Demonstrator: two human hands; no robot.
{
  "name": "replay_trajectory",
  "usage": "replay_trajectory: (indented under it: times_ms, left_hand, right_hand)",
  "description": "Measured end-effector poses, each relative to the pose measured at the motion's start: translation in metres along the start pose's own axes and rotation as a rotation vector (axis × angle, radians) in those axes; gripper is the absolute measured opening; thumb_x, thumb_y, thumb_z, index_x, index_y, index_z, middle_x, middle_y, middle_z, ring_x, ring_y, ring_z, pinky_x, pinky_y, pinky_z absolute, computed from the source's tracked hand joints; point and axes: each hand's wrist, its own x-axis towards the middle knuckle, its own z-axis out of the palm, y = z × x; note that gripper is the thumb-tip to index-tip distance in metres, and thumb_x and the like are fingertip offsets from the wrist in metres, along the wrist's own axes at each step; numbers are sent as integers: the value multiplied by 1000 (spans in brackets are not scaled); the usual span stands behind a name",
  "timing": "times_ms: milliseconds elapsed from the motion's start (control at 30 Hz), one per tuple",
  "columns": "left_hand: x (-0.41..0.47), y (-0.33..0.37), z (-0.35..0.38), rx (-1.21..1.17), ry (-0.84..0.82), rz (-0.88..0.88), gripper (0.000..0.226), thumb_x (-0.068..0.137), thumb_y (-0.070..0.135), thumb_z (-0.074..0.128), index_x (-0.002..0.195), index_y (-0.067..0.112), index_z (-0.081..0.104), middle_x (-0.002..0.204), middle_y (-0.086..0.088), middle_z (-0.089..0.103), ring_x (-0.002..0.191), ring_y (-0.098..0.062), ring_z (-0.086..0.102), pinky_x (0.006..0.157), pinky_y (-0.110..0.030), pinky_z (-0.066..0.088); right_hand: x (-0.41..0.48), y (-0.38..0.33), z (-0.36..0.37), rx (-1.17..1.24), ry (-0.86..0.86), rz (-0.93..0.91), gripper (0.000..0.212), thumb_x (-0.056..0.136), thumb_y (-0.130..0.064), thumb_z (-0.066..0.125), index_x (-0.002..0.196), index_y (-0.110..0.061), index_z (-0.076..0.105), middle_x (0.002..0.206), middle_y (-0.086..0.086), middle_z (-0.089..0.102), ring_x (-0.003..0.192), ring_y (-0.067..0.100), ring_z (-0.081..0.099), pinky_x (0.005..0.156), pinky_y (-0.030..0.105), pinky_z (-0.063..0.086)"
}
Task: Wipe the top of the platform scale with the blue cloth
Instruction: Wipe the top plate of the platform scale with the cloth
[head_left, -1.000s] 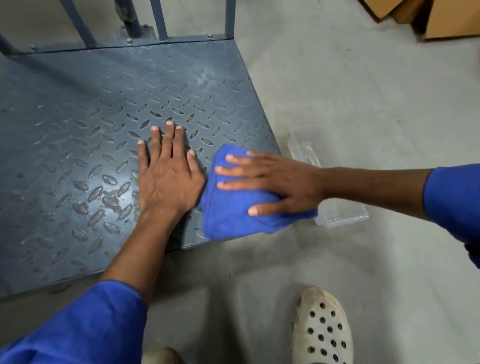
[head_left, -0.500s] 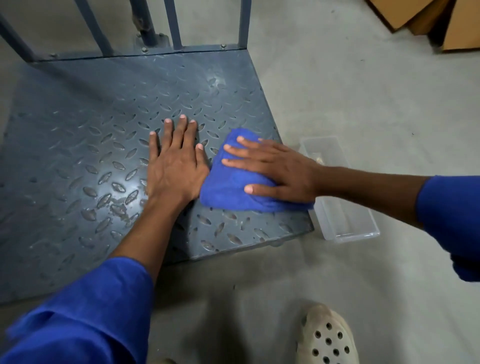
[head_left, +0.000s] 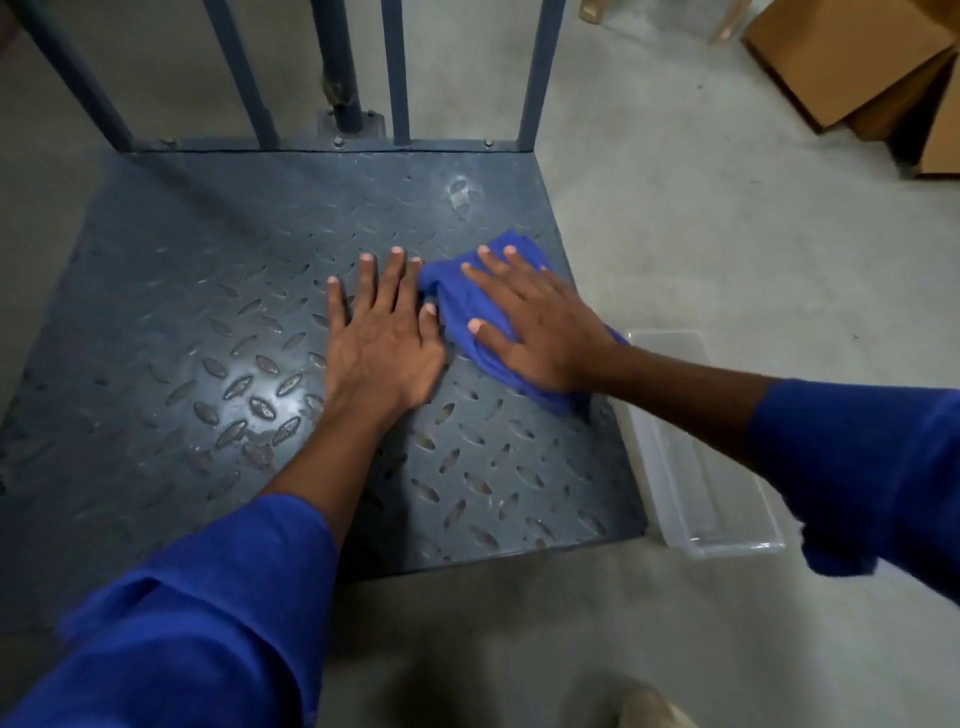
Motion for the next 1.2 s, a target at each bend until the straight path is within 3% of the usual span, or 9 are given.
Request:
replay_trajectory:
  times_ms: [133,233,367,500,633,867,1067,1133,1200]
  left_hand:
    - [18,3,0,12,-13,-23,65,110,48,10,170,26,1,179,3,-7,165,-22,-11,131,-57,-8]
    - [26,3,-1,12,-10,-35,65,110,48,9,170,26,-1,178,3,-8,164,-22,-13,131,-58,-7]
    - [35,3,0,14,-5,-39,65,111,47,9,170,24,-1,179,3,-6,165,-22,-11,131,-59,-6]
    - [42,2,3,18,9,-44,65,110,48,11,171,25,2,179,3,-4,165,-22,-10,131,-59,-6]
    - [47,2,4,6,6,-74,68,110,50,11,170,21,-1,179,2,-8,164,-21,-12,131,-57,-8]
    - [52,7,3,13,4,-159,73,109,50,10,169,13,-6,178,-6,-12,164,-22,-15,131,-55,-9]
    - [67,-46,-13,52,-45,-55,68,110,55,8,170,28,-6,178,4,-14,164,-18,-15,132,-50,-9]
    - [68,-76,-18,79,-27,-91,65,111,55,7,170,32,-5,178,5,-12,164,-20,-13,132,-51,-8]
    - [64,-86,-20,88,-17,-123,64,111,53,8,170,29,-2,178,4,-9,164,-21,-11,132,-51,-7]
  right_hand:
    - [42,33,-7,90,49,327,73,108,-58,37,169,-22,20,177,6,12,164,32,4,131,55,14]
    - [38,16,-3,15,56,260,70,110,-53,34,169,-21,16,178,5,9,165,30,2,132,55,9]
    - [35,19,0,-8,33,91,77,102,-65,26,169,-28,19,177,-1,13,165,24,7,131,51,12]
    - [79,54,-7,54,52,250,73,107,-61,40,169,-26,21,177,3,13,165,28,6,132,53,12]
    - [120,59,-9,47,74,356,71,108,-58,37,169,-25,21,177,4,13,164,30,6,132,53,9]
    - [162,14,-9,-37,-94,-57,62,112,-53,32,169,-36,13,178,-3,9,164,25,6,133,48,6]
    - [159,46,-7,-60,83,223,73,103,-62,18,168,-29,22,176,5,20,162,36,16,132,51,12]
    - [152,16,-3,-85,32,155,66,109,-57,22,169,-31,17,177,5,14,163,35,10,133,50,8]
    - [141,-15,-2,-65,-51,-71,62,111,-56,25,168,-36,13,178,0,8,164,30,4,133,48,4]
